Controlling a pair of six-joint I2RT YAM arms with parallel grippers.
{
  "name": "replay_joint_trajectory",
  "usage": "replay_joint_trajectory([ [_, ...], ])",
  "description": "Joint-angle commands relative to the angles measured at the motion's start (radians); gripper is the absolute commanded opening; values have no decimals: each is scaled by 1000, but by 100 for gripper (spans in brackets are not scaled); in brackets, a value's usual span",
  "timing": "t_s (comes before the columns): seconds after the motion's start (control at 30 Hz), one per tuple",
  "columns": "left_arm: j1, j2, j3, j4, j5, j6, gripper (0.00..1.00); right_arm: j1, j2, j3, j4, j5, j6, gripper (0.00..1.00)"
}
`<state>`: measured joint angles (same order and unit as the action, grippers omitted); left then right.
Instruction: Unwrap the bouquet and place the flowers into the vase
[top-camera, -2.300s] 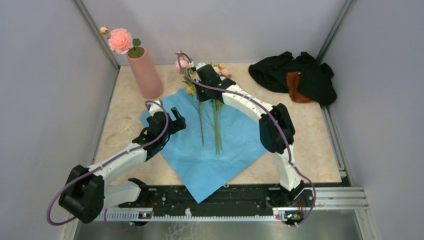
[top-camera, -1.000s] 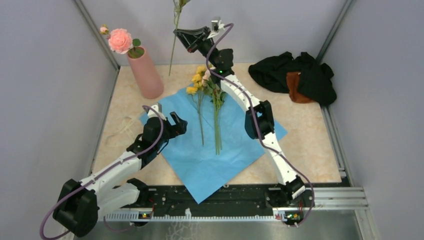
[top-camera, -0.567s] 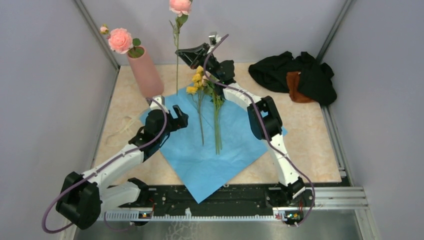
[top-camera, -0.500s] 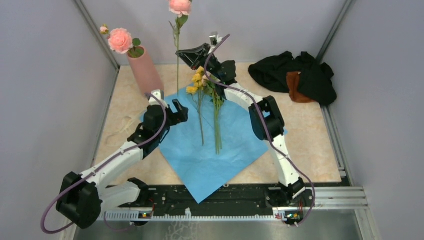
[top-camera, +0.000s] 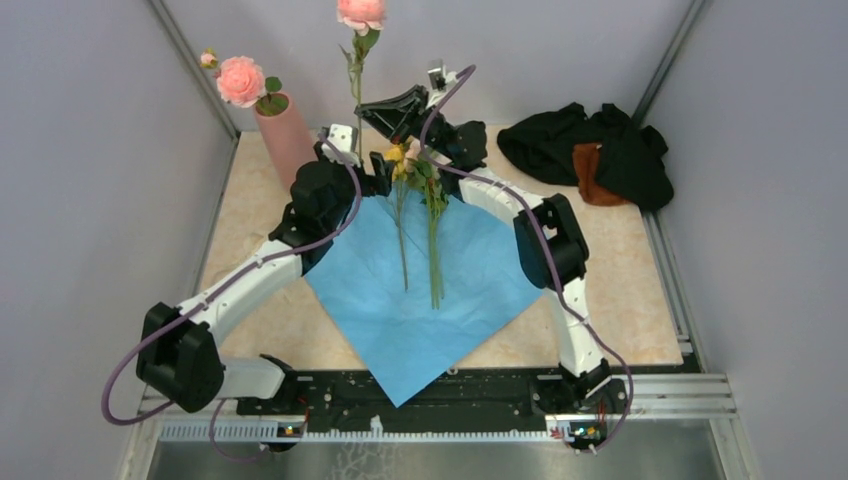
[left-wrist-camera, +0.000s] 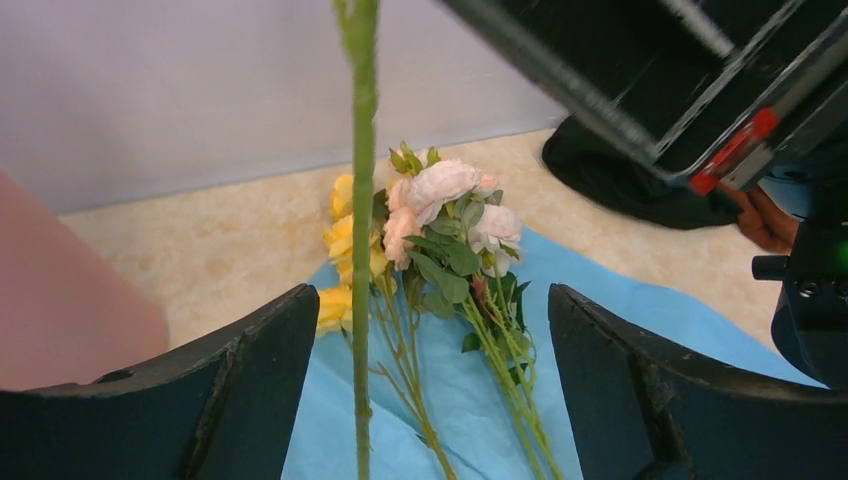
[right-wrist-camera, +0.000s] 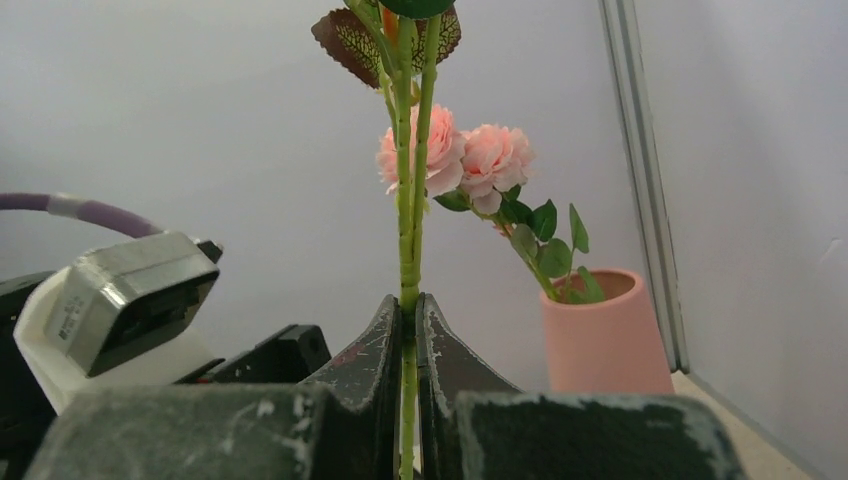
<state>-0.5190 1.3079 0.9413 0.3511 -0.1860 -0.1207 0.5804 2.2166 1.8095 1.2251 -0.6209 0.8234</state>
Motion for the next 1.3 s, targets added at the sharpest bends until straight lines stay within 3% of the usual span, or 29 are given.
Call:
replay_joint_trajectory([
  [0.0, 5, 15, 72, 21, 82, 199, 88, 5, -90, -20, 8, -30, 1, 0],
  [0.1, 6, 3, 75, 42, 94, 234, 73, 6, -98, -32, 2, -33, 1, 0],
  [0.17, 6, -2, 102, 29, 99, 249, 71, 6, -100, -35, -9, -36, 0, 0],
  [0.3, 5, -11, 182, -55, 72, 296, 71, 5, -110, -57, -45, -36, -31, 0],
  [0.47, 6, -62, 230, -98, -18, 361, 78, 3, -124, -103, -61, -34, -62, 0],
  [0.73, 20, -17, 382, -172, -28, 352, 84, 4, -130, -158, -10, -46, -29, 0],
  [1.0, 37, 75, 469, -200, 24, 321, 81, 4, -132, -177, 6, -49, -18, 0],
  [1.27, 44, 85, 399, -176, 66, 247, 74, 4, -141, -165, -29, -53, -48, 0],
])
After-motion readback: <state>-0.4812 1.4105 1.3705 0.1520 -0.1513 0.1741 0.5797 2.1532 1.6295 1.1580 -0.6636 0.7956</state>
